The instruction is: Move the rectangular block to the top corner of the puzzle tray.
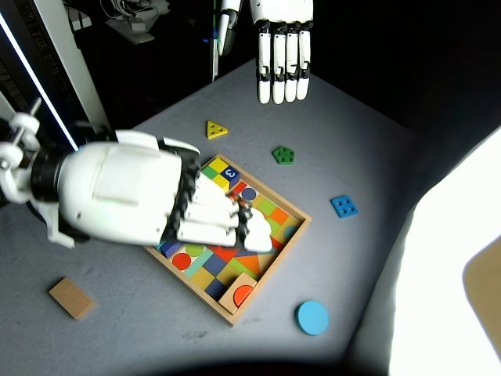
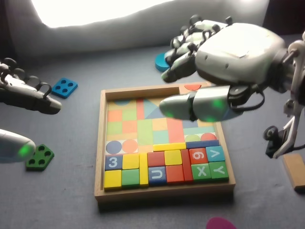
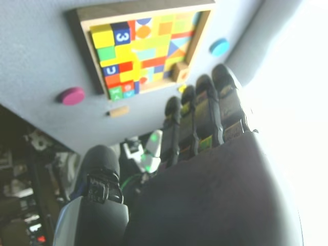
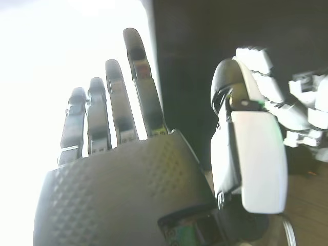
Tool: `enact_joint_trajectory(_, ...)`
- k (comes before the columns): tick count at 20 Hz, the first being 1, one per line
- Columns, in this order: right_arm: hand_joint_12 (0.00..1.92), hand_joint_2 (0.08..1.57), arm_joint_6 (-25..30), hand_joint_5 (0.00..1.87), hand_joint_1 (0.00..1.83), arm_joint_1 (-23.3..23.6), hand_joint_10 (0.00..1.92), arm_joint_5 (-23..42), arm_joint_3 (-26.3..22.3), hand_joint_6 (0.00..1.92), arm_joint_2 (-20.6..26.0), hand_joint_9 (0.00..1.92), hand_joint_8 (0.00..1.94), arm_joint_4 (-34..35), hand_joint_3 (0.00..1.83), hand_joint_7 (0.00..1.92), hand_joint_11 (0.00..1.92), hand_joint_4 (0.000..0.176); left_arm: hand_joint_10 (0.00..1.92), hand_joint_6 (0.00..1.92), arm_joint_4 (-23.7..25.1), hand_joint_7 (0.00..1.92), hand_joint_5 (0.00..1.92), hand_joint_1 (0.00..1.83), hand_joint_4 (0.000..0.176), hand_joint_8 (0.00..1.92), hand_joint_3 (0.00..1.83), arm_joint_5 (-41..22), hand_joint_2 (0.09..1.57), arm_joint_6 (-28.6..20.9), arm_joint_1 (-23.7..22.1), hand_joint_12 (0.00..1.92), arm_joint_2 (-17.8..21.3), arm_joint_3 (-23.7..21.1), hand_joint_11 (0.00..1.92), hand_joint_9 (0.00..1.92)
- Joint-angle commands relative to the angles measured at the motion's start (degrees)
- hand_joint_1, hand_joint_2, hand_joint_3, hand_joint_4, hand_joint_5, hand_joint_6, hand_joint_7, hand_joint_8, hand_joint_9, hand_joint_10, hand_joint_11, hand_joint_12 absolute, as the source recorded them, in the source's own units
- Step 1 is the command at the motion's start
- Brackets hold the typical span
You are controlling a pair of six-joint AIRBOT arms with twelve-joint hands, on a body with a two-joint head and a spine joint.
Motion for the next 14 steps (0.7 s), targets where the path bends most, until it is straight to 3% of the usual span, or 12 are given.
enact_joint_trajectory(1,1.28,1.22,-0.4,0.86,0.0,0.24,0.14,6.01,-0.35,0.07,0.74,0.65,0.07,-0.8,0.0,0.79,0.05,0.0,0.12,0.04,0.55,0.51,0.38,0.13,0.003,0.06,0.0,4.72,1.33,-0.21,-0.53,1.31,0.06,0.21,0.01,0.52)
enact_joint_trajectory(2,1.44,1.22,-0.61,0.93,0.0,0.24,0.32,6.08,-0.94,0.14,1.0,0.81,0.08,-0.81,0.0,0.95,0.19,0.0,0.45,0.05,0.55,0.72,0.58,0.17,0.0,0.13,0.0,4.72,1.32,-0.21,-0.52,1.48,0.04,0.27,0.1,0.6)
enact_joint_trajectory(3,1.53,1.22,-0.67,1.01,0.01,0.24,0.69,6.15,-1.67,0.25,1.35,0.85,0.16,-0.81,0.0,1.1,0.36,0.0,0.88,0.13,0.55,0.8,0.78,0.17,0.0,0.46,0.0,4.72,1.33,-0.2,-0.53,1.64,0.02,0.27,0.19,0.61)
enact_joint_trajectory(4,1.58,1.22,-0.68,1.0,0.03,0.24,0.94,6.2,-2.0,0.43,1.53,0.83,0.28,-0.81,0.0,1.13,0.45,0.0,1.16,0.21,0.55,0.76,0.86,0.16,0.0,0.81,0.0,4.72,1.33,-0.2,-0.53,1.74,0.02,0.25,0.23,0.58)
enact_joint_trajectory(5,1.78,1.22,-0.78,0.92,0.03,0.25,1.31,6.32,-2.41,0.76,1.7,0.76,0.79,-0.81,0.0,1.01,0.49,0.0,1.32,0.54,0.55,0.81,0.84,0.13,0.0,1.03,0.0,4.72,1.34,-0.2,-0.56,1.79,0.02,0.24,0.28,0.62)
enact_joint_trajectory(6,1.89,1.23,-1.01,0.83,0.04,0.24,1.53,6.41,-2.73,1.07,1.78,0.79,1.14,-0.81,0.0,0.96,0.55,0.0,1.53,0.94,0.55,0.85,0.75,0.13,0.0,1.28,0.0,4.72,1.34,-0.2,-0.57,1.86,0.0,0.29,0.37,0.7)
enact_joint_trajectory(8,1.92,1.23,-1.02,0.84,0.02,0.12,1.73,6.72,-2.89,1.27,1.79,0.88,1.37,-0.81,0.0,1.01,0.66,0.0,1.76,1.32,0.55,0.89,0.71,0.14,0.0,1.53,0.0,4.73,1.34,-0.19,-0.57,1.92,-0.02,0.33,0.53,0.82)
enact_joint_trajectory(9,1.92,1.24,-1.02,0.86,0.01,0.04,1.81,6.92,-2.9,1.33,1.79,0.92,1.46,-0.81,0.0,1.04,0.73,0.0,1.79,1.35,0.55,0.9,0.73,0.11,0.0,1.56,0.01,4.73,1.35,-0.19,-0.57,1.92,-0.05,0.3,0.57,0.85)
enact_joint_trajectory(11,1.92,1.25,-1.02,0.91,0.0,-0.06,1.91,6.92,-2.89,1.37,1.79,1.02,1.6,-0.82,0.0,1.1,0.88,0.0,1.91,1.62,0.55,0.96,0.75,0.05,0.0,1.69,0.01,4.73,1.37,-0.19,-0.57,1.92,-0.07,0.19,0.74,0.95)
enact_joint_trajectory(14,1.92,1.25,-1.43,0.92,0.0,-0.22,1.92,6.93,-2.86,1.6,1.78,1.04,1.67,-0.82,0.0,1.09,0.86,0.0,1.92,1.76,0.55,1.0,0.75,0.05,0.0,1.75,0.0,4.73,1.38,-0.19,-0.58,1.92,-0.09,0.16,0.84,1.02)
